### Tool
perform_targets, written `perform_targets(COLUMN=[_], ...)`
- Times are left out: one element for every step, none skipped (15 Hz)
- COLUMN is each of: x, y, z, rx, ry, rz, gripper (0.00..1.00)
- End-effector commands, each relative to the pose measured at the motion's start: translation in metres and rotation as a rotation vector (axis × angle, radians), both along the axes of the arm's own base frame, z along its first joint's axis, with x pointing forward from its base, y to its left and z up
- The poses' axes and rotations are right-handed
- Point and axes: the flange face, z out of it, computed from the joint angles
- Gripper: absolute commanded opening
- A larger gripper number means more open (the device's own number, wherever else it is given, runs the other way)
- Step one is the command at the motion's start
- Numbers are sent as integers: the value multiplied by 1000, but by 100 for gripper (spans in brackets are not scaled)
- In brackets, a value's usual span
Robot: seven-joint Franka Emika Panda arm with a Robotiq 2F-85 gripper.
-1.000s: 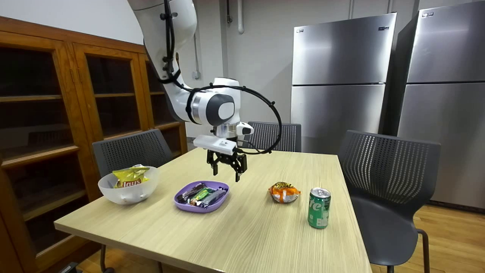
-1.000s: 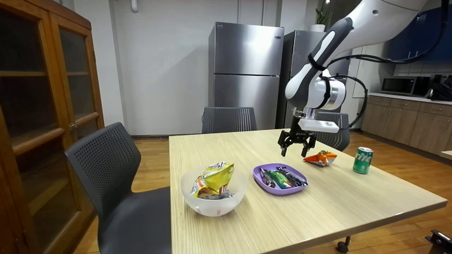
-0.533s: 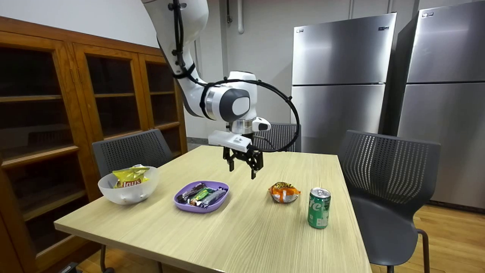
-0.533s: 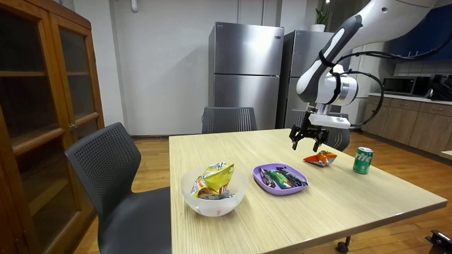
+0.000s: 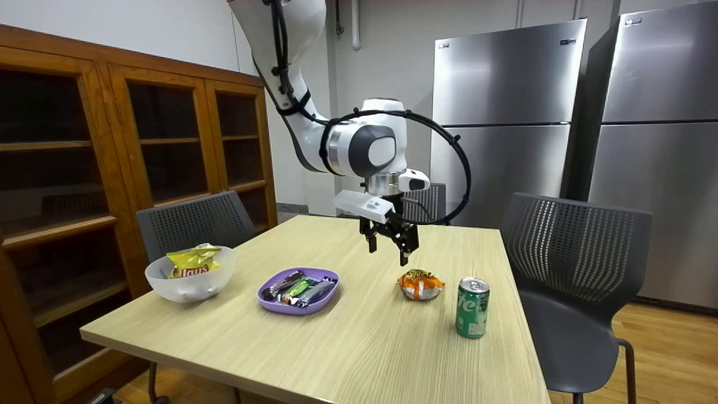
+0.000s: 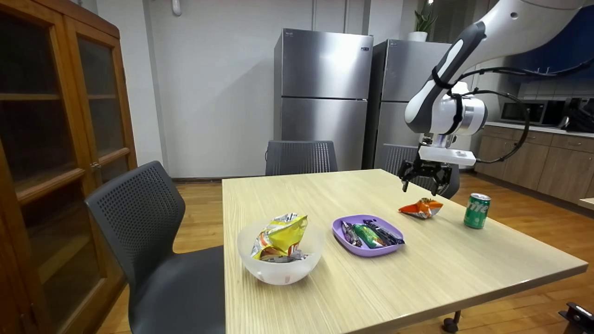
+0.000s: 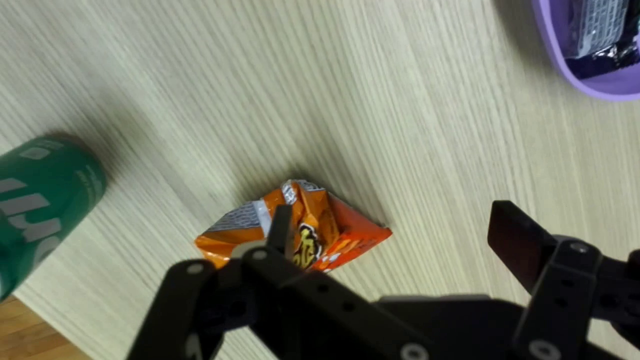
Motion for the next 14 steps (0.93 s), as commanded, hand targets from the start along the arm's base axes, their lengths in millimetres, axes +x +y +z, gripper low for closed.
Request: perform_targets(x=[9,10,13,16,19,22,26,30,34,39,44,49,53,56], y=[-22,-27,-32,-36,-40,-43,-46,-48,-49,-49,-49,-49,-49,-50], z=[1,0,-2,-6,-9,-13,-15,-19,-22,-25,-28,-31,-34,-35], rx=[10,8,5,3,3,6,8,14,17,19,18,18,17,19], ry=[13,17,24,31,38,44,48,53,54,57,61,65,69,72], rz=[-114,-136,-159,-181,-204,-223,-238,-248,-256,-263,-272,-279,-287,-293], gripper=[100,100,100,100,100,100,100,100,100,100,100,100,100,100])
